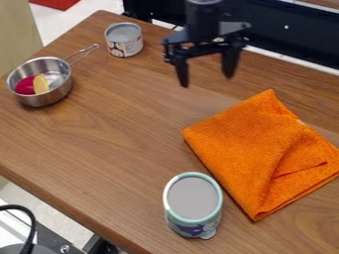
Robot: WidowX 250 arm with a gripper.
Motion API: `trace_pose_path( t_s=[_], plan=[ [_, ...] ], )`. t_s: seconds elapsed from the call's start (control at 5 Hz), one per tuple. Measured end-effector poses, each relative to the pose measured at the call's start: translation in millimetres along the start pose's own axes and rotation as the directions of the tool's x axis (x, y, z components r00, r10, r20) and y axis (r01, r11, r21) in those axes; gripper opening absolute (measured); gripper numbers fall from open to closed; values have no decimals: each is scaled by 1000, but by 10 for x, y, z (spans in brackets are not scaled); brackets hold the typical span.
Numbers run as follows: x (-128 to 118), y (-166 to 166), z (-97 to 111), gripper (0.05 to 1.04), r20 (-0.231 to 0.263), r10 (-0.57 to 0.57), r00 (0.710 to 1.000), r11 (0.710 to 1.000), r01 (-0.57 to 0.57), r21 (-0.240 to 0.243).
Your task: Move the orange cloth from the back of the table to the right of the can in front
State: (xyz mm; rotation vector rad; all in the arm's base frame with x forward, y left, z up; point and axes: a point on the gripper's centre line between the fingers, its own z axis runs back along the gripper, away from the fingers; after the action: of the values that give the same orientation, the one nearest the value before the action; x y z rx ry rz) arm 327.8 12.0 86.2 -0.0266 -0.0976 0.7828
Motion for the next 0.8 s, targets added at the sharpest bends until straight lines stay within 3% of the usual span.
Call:
trace_pose_path(
  t_s=[0.4, 0.6, 0.8],
  plan=[
    [439, 328, -13, 997, 128, 3, 992, 1000, -5, 16],
    [538, 473, -33, 997, 122, 28, 992, 999, -31, 20],
    [652, 570, 6, 997, 127, 105, 986, 994, -105, -9]
  ],
)
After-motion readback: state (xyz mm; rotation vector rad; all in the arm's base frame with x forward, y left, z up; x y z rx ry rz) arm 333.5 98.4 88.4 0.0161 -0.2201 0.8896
